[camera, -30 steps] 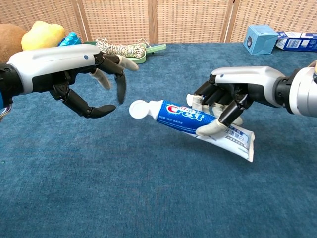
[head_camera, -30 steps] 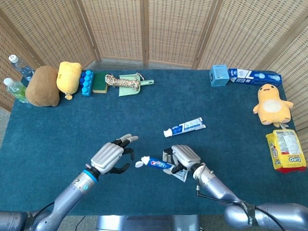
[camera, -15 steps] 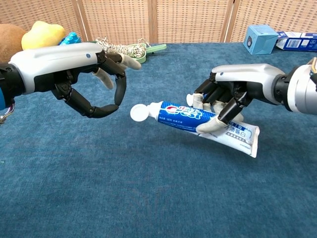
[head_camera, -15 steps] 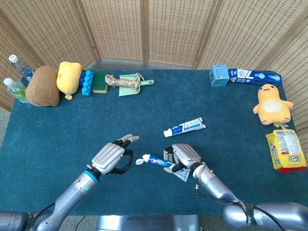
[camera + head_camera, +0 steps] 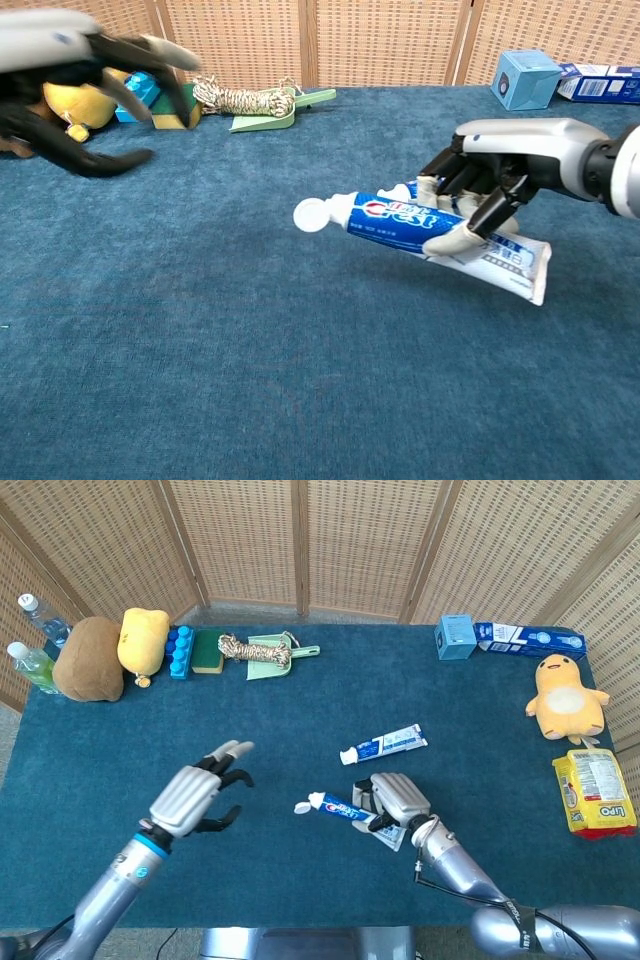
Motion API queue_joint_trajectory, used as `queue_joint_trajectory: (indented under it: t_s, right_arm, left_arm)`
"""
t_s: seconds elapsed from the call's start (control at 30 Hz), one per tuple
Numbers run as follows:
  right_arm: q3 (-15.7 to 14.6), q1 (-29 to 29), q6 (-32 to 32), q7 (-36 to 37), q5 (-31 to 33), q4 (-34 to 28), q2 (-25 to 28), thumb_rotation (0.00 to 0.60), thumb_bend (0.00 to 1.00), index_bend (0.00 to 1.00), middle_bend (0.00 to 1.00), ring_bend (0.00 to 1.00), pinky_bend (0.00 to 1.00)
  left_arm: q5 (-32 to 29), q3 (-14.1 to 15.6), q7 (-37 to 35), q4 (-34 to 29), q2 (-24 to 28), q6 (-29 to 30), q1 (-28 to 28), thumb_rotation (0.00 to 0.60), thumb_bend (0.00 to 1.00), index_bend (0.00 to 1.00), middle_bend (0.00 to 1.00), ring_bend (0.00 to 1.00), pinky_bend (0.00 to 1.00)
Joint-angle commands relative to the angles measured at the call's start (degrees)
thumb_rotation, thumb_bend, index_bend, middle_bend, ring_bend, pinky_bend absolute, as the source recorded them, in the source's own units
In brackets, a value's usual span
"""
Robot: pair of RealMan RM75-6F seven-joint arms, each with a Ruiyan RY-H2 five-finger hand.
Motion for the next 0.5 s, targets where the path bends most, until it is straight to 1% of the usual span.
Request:
queue_joint_trajectory:
  t_s: [0.03, 0.13, 0.2, 0.3, 0.33, 0.43, 0.47, 0.5]
  right_arm:
    - [-0.48, -0.58, -0.85, 0.89, -1.01, 0.43, 0.64, 0.600, 0.56, 0.87, 0.74, 0.69, 0.74]
    - [-1.18, -1.09, -1.44, 1.22, -2.24, 1.00, 1.07, 0.600, 0.56, 0.85, 0.72, 0.66, 0.70]
    - [-1.53, -1.54, -1.32, 1.42, -3.08, 1.18, 1.02, 0.600, 0.55, 0.82, 0.70, 0.63, 0.68]
    - [-2.22, -1.89, -1.36, 1.03, -4.17, 1.85, 0.60, 0.600, 0.53, 0.74, 0.64, 0.57, 0.60]
    - [-2.43, -1.94, -1.32, 0.73, -4.36, 2.27, 0.33, 0.600, 0.52, 0.67, 0.60, 0.53, 0.55]
    - [-3.04, -1.82, -1.26, -0.78, -4.49, 3.76, -0.58, 0.600, 0.51, 0.48, 0.48, 0.41, 0.38]
    - [-3.22, -1.81, -1.13, -1.29, -4.85, 4.30, -0.89, 0.600, 0.50, 0.42, 0.45, 0.38, 0.34]
    - [-3.39, -1.82, -1.01, -1.81, -5.06, 4.85, -1.23, 0.600, 0.49, 0.38, 0.43, 0.36, 0.32]
  left_arm:
    - [1.89, 1.11, -2.72, -1.17, 3.92, 3.10, 3.21, 0.600, 0.38, 0.35, 0.07, 0.04, 0.18]
    - [2.96, 1.69, -4.58, -1.33, 6.34, 4.99, 5.29, 0.600, 0.38, 0.34, 0.07, 0.04, 0.16]
    - [3.42, 2.09, -5.63, -1.28, 7.80, 5.89, 6.52, 0.600, 0.38, 0.34, 0.07, 0.04, 0.17]
    - [3.55, 2.42, -7.02, -1.01, 9.50, 6.74, 7.99, 0.600, 0.38, 0.34, 0.06, 0.03, 0.20]
    - [3.51, 2.47, -7.51, -0.93, 9.94, 6.90, 8.39, 0.600, 0.38, 0.34, 0.06, 0.03, 0.21]
    - [3.51, 2.53, -8.89, -0.65, 10.97, 7.27, 9.44, 0.600, 0.38, 0.34, 0.06, 0.03, 0.21]
    - [3.61, 2.52, -9.26, -0.55, 11.19, 7.44, 9.76, 0.600, 0.38, 0.34, 0.06, 0.03, 0.21]
    - [3.76, 2.55, -9.63, -0.39, 11.43, 7.62, 10.17, 0.600, 0.38, 0.34, 0.06, 0.03, 0.21]
